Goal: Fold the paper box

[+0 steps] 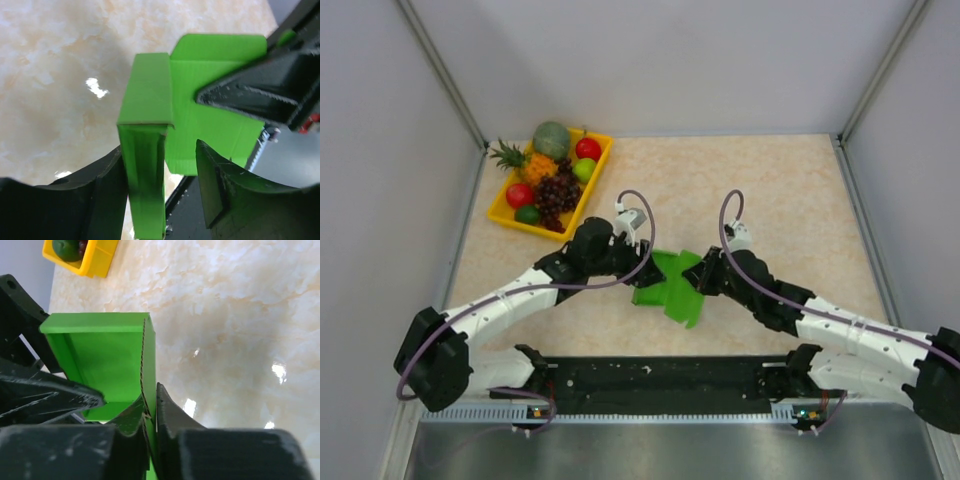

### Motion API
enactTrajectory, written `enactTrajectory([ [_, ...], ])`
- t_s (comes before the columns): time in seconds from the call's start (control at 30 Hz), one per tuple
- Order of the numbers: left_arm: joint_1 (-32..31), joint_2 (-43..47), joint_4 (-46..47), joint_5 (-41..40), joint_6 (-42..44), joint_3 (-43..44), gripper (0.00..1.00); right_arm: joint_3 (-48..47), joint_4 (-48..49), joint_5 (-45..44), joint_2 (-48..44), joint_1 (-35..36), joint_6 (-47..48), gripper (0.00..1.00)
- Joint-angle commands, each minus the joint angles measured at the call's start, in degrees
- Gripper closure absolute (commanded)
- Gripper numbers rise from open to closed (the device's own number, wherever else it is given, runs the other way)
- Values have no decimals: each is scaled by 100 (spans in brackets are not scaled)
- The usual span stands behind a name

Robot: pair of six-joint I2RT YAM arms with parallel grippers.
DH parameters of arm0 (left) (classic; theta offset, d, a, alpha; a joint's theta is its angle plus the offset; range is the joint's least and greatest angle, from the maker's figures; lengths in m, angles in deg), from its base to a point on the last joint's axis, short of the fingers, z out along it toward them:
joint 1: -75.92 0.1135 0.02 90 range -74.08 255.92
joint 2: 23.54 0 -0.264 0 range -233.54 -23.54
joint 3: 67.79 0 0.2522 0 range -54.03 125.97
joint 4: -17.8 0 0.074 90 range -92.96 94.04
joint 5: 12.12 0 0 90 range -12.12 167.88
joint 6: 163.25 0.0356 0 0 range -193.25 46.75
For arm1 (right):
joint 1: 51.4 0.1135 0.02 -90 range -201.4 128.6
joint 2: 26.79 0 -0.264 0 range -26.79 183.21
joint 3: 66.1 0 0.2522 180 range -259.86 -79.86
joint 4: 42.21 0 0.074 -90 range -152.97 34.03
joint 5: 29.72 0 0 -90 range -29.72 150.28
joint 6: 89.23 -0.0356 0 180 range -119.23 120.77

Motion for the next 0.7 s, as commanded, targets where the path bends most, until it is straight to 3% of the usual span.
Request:
enactTrajectory([
  [0.0, 219, 528, 837, 1379, 42, -370, 41, -209, -116, 298, -443, -353, 1050, 100],
  [0.17, 439, 1204, 654, 1741, 304, -503, 33, -436, -650, 1230, -461, -986, 1823, 100],
  [0.27, 605, 1406, -82, 1496, 489, -433, 32, -919, -1397, 1520, -286, -1083, 2439, 100],
  [0.4, 1000, 1688, -375, 978, 253, -616, 33, -1579, -2338, 1978, 206, -1250, 3677, 100],
  [0.53, 1597, 1645, -305, 564, -177, -863, 39, -2394, -3058, 2426, 1240, -1250, 4619, 100],
  [0.67, 2082, 1364, 116, 853, -704, -1117, 41, -3046, -3552, 1990, 2155, -1040, 5577, 96],
])
